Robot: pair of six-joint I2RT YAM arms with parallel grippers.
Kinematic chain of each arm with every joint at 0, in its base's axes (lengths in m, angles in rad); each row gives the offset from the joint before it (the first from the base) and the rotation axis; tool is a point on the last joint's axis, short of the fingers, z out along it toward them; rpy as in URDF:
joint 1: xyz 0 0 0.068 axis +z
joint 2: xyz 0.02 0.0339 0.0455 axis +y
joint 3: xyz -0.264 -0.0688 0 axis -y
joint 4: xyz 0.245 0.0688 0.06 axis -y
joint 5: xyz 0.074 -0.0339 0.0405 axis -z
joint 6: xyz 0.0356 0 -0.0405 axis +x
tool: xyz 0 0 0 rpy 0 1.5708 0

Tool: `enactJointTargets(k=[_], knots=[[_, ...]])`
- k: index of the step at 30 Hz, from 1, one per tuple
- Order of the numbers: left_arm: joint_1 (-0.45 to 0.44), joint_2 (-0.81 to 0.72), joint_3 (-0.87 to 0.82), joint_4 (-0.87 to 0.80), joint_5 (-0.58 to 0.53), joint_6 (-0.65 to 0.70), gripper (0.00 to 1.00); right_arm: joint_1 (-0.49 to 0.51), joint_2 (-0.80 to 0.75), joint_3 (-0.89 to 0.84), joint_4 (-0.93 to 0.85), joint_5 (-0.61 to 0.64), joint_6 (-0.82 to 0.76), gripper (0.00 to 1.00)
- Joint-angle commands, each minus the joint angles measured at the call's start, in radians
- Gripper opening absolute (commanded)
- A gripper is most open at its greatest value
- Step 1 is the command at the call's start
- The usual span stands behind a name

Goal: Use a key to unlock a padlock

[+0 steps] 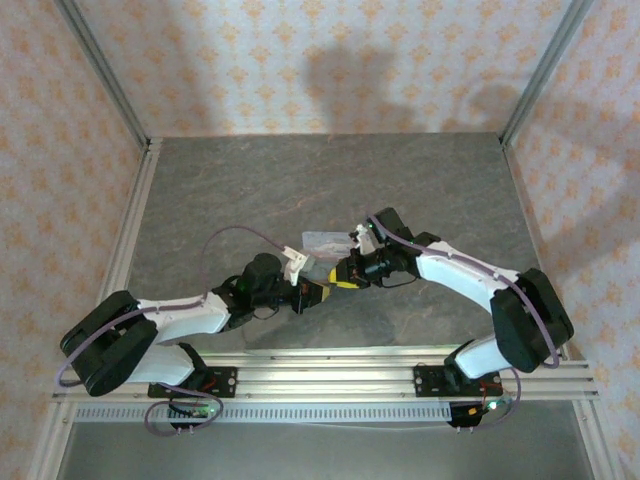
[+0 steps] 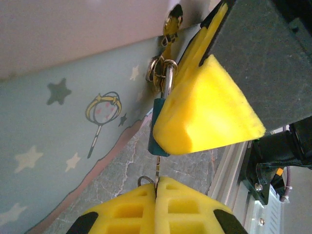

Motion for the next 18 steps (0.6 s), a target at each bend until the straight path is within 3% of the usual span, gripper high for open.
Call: enactJointTargets(k=[1, 11, 18], knots=[[0.006, -0.003, 0.024, 0.131, -0.007, -0.037, 0.0, 0.0, -0.018, -0.058, 0.097, 0.001, 0.069, 0.0], [0.008, -0.037, 0.055, 0.094, -0.047, -0.029, 0.0, 0.001, -0.013, -0.095, 0.104, 0.035, 0.048, 0.0], [-0.032, -0.015, 0.041, 0.157, -0.168, 0.003, 0.0, 0.001, 0.019, -0.138, 0.226, -0.004, 0.141, 0.0]])
